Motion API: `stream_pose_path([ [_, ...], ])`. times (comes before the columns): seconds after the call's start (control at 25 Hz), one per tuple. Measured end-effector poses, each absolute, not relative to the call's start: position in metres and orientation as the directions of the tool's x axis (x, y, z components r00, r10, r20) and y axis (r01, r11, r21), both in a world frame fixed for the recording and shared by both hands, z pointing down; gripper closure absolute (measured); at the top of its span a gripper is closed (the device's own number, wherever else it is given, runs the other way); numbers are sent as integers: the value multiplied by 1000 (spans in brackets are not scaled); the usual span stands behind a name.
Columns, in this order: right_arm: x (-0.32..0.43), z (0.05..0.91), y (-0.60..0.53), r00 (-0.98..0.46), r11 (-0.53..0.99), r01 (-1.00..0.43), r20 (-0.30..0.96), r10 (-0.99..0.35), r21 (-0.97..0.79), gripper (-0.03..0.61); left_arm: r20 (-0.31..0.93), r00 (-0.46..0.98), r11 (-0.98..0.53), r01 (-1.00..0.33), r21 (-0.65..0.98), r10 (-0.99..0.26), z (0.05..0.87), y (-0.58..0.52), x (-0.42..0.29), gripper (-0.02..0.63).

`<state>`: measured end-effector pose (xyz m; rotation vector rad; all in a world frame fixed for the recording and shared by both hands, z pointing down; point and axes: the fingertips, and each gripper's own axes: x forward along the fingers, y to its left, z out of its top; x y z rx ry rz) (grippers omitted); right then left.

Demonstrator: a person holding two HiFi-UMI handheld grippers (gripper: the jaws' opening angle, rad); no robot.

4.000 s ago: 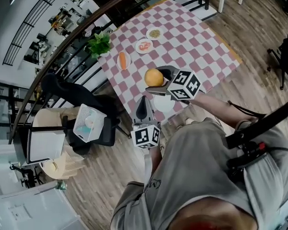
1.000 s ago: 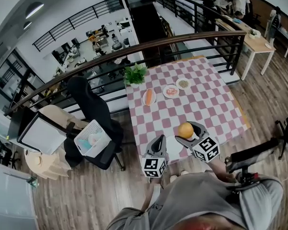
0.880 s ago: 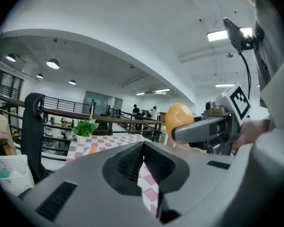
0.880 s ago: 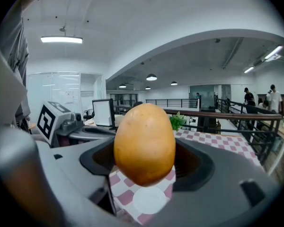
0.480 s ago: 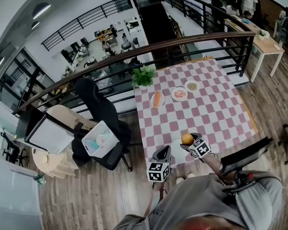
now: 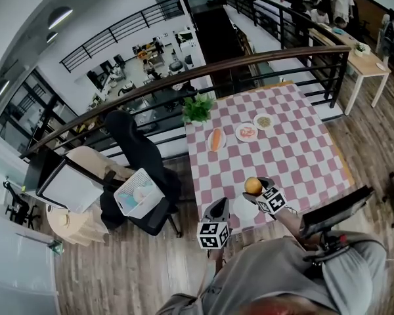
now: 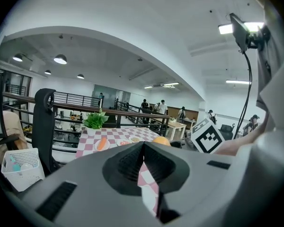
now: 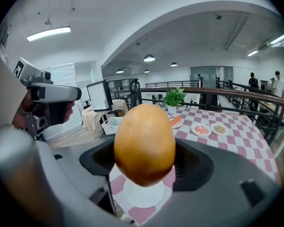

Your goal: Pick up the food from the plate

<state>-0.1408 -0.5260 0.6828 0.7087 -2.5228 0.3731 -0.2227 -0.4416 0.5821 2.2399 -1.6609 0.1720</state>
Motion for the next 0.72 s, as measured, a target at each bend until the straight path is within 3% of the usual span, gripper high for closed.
stream_pose_path([
  [0.72, -126, 685, -531, -727, 814, -572, 524, -443, -106, 232, 309, 353, -305, -932, 194, -883, 588, -454, -207, 603],
])
